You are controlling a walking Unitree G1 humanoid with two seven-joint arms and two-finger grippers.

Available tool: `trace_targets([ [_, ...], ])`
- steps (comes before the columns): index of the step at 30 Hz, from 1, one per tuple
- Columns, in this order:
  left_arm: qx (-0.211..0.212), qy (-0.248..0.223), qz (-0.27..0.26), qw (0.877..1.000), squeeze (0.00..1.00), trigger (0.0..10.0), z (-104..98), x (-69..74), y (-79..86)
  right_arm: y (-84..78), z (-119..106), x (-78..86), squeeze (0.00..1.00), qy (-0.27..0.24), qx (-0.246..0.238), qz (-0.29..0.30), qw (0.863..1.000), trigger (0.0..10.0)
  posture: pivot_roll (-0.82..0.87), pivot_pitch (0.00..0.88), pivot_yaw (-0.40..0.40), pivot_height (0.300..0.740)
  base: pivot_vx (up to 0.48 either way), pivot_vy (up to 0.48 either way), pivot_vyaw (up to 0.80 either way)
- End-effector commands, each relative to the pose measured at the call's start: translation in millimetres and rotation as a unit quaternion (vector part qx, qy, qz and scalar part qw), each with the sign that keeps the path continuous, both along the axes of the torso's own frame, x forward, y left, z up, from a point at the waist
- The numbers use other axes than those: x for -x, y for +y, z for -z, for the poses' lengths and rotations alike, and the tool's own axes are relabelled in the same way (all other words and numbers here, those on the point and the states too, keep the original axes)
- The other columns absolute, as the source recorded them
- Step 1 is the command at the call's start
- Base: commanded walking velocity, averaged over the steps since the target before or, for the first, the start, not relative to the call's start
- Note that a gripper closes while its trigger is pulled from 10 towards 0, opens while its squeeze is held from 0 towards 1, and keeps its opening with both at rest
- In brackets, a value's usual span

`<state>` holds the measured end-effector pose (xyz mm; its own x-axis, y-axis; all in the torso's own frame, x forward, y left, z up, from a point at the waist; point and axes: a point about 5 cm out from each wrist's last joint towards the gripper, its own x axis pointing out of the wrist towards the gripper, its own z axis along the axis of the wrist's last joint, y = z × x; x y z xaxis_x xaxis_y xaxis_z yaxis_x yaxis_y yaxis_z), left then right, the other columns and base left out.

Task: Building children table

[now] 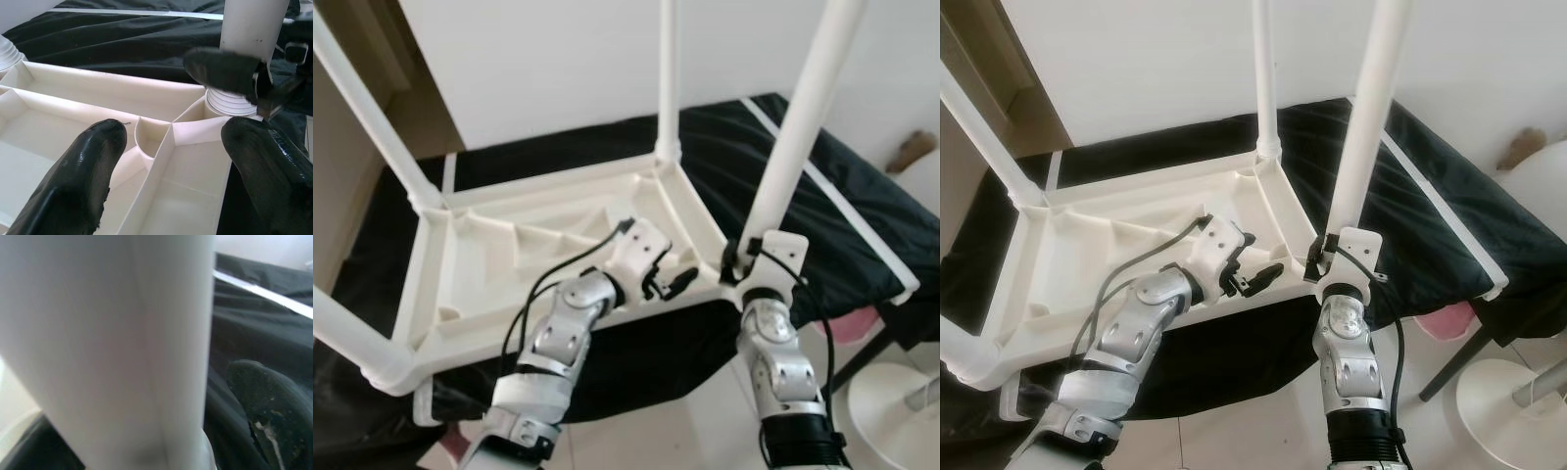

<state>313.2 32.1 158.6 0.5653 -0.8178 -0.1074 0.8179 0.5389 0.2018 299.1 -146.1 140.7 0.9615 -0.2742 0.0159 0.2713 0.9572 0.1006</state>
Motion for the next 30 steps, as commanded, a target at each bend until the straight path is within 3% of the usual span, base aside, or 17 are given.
trace_targets([
  [1,-0.001,-0.019,-0.082,0.996,0.00,10.0,-0.6,-8.1,6.0,2.5,7.7,9.3,1.00,0.001,-0.005,-0.027,1.000,10.0,-0.06,0.000,0.102,0.740,0.000,0.000,0.00],
  [3,-0.001,-0.020,-0.078,0.997,0.00,10.0,-1.0,-8.1,6.0,-1.2,8.4,11.7,1.00,-0.005,-0.006,-0.048,0.999,10.0,-0.06,0.000,0.107,0.740,0.000,0.000,0.00],
  [4,-0.003,-0.021,-0.074,0.997,0.00,10.0,-1.1,-8.0,6.1,-4.7,9.1,13.2,0.60,-0.010,-0.003,-0.074,0.997,10.0,-0.06,0.000,0.109,0.740,0.000,0.000,0.00],
  [5,-0.003,-0.021,-0.074,0.997,0.00,10.0,-1.1,-8.0,6.1,-4.7,9.1,13.2,0.60,-0.010,-0.003,-0.074,0.997,10.0,-0.06,0.000,0.109,0.740,0.000,0.000,0.00],
  [6,-0.004,-0.021,-0.071,0.997,0.00,10.0,-1.0,-7.6,6.3,-7.6,9.5,14.0,0.00,-0.014,0.004,-0.097,0.995,10.0,-0.06,0.000,0.109,0.740,0.000,0.000,0.00],
  [11,-0.003,-0.018,-0.049,0.999,0.00,10.0,-0.4,-2.3,5.1,-15.4,11.7,10.2,0.00,-0.012,0.022,-0.178,0.984,10.0,-0.06,0.000,0.116,0.740,0.000,0.000,0.00],
  [13,0.003,-0.011,-0.016,1.000,0.00,10.0,0.3,6.7,1.7,-21.1,11.1,3.7,0.00,-0.011,0.050,-0.240,0.969,10.0,-0.05,0.000,0.118,0.740,0.000,0.000,0.00],
  [16,0.006,-0.009,0.002,1.000,0.00,10.0,0.1,11.5,-0.1,-23.4,9.1,-0.7,0.00,-0.012,0.063,-0.265,0.962,10.0,-0.04,0.000,0.119,0.740,0.000,0.000,0.00],
  [18,0.009,-0.005,0.024,1.000,0.00,10.0,0.7,17.3,-1.5,-24.8,4.8,-9.6,0.00,-0.012,0.080,-0.308,0.948,10.0,-0.03,0.000,0.117,0.740,0.000,0.000,0.00],
  [21,0.008,-0.003,0.028,1.000,0.00,10.0,0.9,18.7,-1.5,-24.8,2.9,-12.5,0.00,-0.013,0.084,-0.323,0.943,10.0,-0.03,0.000,0.117,0.740,0.000,0.000,0.00],
  [23,0.005,-0.006,0.026,1.000,0.00,10.0,0.3,18.1,1.0,-23.8,-3.8,-23.1,0.00,-0.013,0.101,-0.361,0.927,10.0,-0.02,0.000,0.112,0.740,0.000,0.000,0.00],
  [29,0.004,-0.010,0.020,1.000,0.00,10.0,-1.3,16.0,3.6,-22.6,-7.1,-34.5,0.00,-0.006,0.121,-0.399,0.909,10.0,-0.01,0.000,0.104,0.740,0.000,0.000,0.00],
  [30,0.004,-0.011,0.018,1.000,0.00,10.0,-2.3,16.4,3.9,-23.1,-5.2,-36.2,0.00,-0.002,0.122,-0.409,0.904,8.1,0.00,0.000,0.100,0.740,0.000,0.000,0.00],
])
